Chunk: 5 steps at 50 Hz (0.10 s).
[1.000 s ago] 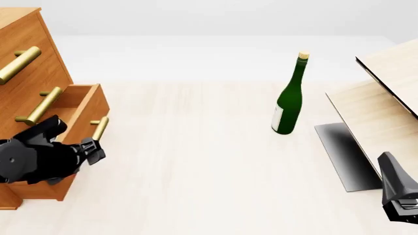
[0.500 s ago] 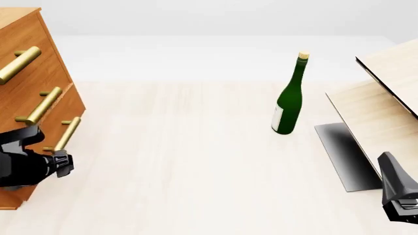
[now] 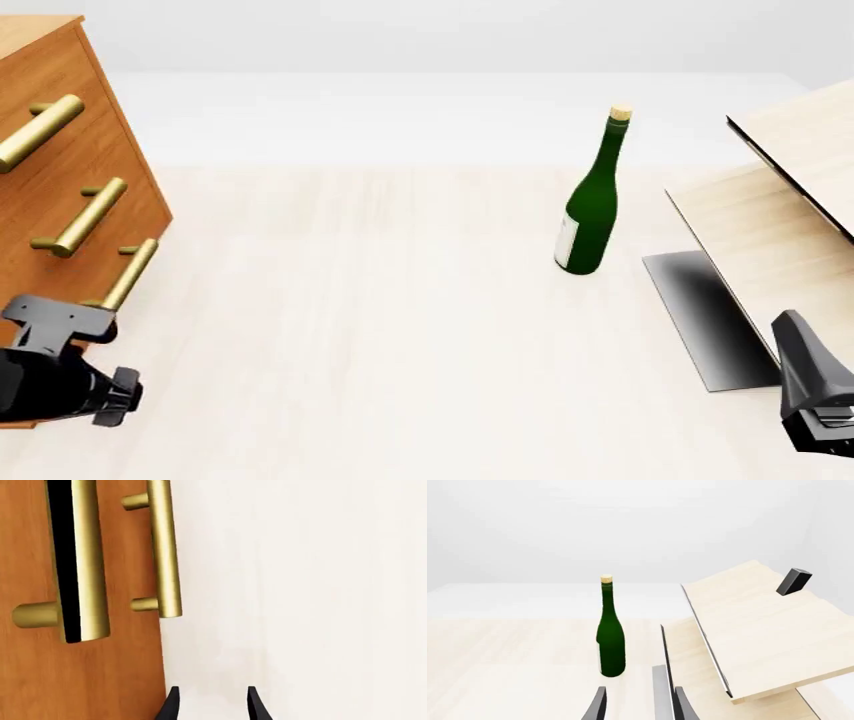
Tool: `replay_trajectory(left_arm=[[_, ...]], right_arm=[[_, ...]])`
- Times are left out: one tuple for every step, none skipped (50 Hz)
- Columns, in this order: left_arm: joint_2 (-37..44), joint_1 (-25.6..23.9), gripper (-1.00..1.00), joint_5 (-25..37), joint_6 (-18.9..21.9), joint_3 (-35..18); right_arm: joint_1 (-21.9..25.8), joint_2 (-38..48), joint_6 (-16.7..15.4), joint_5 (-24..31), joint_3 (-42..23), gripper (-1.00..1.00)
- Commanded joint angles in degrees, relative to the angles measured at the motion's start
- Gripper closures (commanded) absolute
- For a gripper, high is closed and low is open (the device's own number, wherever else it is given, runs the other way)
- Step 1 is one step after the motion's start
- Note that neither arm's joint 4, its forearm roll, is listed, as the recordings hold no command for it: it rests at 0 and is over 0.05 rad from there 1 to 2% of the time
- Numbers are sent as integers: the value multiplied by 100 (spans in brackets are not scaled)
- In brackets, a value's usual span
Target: Put the bowl in the bottom drawer of the cabinet and close it.
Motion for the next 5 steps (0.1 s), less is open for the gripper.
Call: replay_trajectory(left_arm=[[-182, 840, -100, 291, -632, -546], [-159, 755, -100, 311, -681, -567], [-181, 678, -100, 324, -766, -576], [-159, 424, -100, 352, -926, -645], [-208, 506, -100, 380, -870, -625]], right_arm=[[0, 0, 0, 0, 0, -100], [0, 0, 0, 0, 0, -100], [0, 0, 0, 0, 0, -100], [0, 0, 0, 0, 0, -100], [0, 0, 0, 0, 0, -100]])
